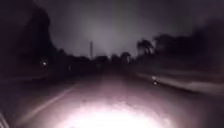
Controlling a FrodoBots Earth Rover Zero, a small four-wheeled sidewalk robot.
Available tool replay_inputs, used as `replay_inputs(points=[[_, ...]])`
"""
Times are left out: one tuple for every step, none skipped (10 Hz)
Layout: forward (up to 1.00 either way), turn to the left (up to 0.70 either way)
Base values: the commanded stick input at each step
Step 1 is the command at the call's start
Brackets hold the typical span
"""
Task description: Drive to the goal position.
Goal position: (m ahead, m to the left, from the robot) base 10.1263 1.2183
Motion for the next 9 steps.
replay_inputs(points=[[0.7, 0.0], [0.7, 0.0], [0.7, 0.0], [0.7, 0.0], [0.7, 0.0], [0.7, 0.0], [0.7, 0.0], [0.7, 0.0], [0.7, 0.0]])
